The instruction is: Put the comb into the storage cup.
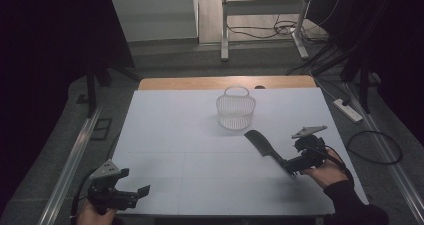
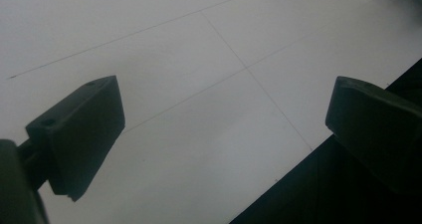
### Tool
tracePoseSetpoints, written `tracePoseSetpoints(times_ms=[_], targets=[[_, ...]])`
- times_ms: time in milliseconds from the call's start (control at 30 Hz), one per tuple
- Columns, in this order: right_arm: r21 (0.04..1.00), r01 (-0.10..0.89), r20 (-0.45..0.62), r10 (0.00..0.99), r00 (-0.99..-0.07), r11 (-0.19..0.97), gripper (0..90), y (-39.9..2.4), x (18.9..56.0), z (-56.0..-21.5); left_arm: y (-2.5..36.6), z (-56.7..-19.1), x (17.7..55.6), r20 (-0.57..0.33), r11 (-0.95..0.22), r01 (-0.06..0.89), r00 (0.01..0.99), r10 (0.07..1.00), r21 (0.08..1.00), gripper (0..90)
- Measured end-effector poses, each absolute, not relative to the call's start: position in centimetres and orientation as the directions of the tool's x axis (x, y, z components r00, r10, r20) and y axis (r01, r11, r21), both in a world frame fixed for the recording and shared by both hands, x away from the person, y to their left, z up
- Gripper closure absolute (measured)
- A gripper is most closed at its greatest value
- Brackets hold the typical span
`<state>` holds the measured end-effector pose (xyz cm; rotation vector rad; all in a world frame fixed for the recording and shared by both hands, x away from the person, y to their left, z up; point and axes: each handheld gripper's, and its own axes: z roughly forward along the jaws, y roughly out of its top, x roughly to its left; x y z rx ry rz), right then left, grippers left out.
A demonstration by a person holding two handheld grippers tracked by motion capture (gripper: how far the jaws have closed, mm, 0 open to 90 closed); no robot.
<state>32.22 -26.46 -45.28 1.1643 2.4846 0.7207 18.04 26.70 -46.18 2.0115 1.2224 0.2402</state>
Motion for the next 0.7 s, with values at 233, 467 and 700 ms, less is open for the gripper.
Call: tracePoseSetpoints(times_ms=[233, 467, 700], targets=[[0.563, 0.61, -0.055, 0.761, -0.646, 0.558, 0.0, -25.9, 32.6, -45.2, 26.7, -46.2, 18.0, -0.214, -0.257, 0.682, 0.526, 0.823, 0.685, 2.7], [0.551, 0.631, -0.039, 0.772, -0.634, 0.546, 0.0, -25.5, 33.0, -45.7, 26.7, -46.2, 18.0, -0.214, -0.257, 0.682, 0.526, 0.823, 0.684, 2.7], [0.504, 0.652, -0.034, 0.767, -0.641, 0.567, 0.0, -25.3, 33.5, -46.7, 26.7, -46.2, 18.0, -0.215, -0.258, 0.682, 0.526, 0.823, 0.684, 2.8]])
